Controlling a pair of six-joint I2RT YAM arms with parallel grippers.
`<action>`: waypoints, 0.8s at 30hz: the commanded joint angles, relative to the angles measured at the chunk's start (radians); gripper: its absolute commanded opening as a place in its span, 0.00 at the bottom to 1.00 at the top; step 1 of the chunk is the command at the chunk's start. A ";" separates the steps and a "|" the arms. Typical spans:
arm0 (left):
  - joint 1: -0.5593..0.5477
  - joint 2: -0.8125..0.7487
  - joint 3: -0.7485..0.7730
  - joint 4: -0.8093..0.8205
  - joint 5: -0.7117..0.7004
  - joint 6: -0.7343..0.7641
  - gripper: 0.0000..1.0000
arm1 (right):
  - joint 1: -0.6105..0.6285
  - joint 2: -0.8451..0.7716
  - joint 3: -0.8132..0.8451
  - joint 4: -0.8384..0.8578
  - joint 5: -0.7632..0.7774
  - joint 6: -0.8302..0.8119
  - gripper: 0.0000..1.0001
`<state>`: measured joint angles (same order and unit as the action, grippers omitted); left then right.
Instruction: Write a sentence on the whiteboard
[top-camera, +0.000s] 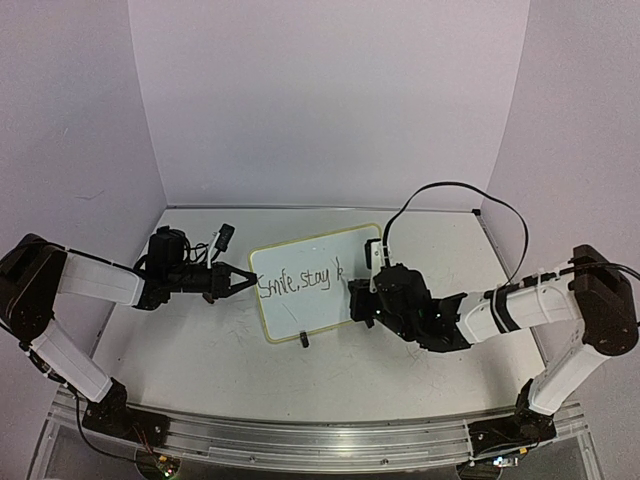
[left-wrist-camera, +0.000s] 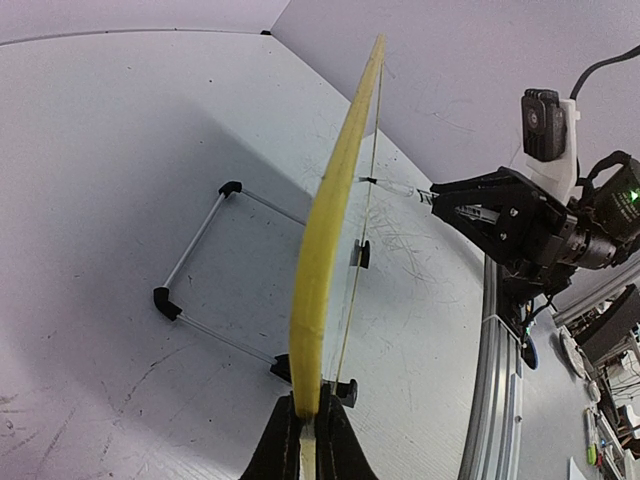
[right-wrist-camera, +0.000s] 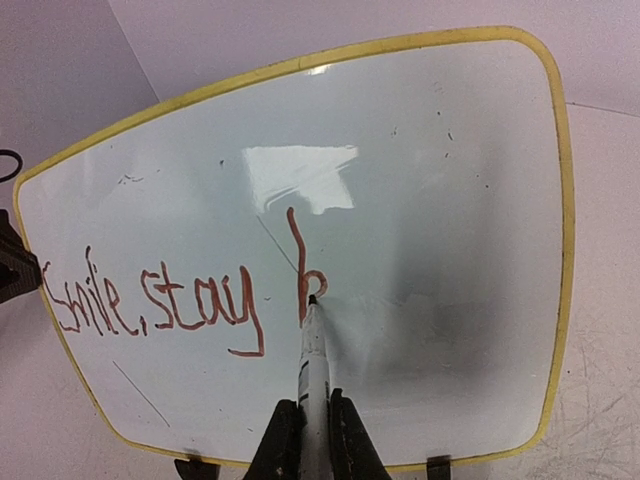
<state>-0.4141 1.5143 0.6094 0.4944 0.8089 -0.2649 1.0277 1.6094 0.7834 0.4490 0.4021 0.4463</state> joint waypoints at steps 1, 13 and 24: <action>-0.002 -0.019 0.015 -0.048 -0.007 0.013 0.00 | 0.006 0.021 0.035 0.015 -0.008 -0.001 0.00; -0.002 -0.019 0.014 -0.049 -0.009 0.013 0.00 | 0.005 -0.001 0.009 0.011 0.044 0.016 0.00; -0.003 -0.021 0.015 -0.050 -0.008 0.013 0.00 | 0.003 -0.019 -0.018 -0.021 0.068 0.045 0.00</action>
<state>-0.4141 1.5143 0.6094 0.4942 0.8088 -0.2649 1.0332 1.6187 0.7837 0.4486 0.4231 0.4705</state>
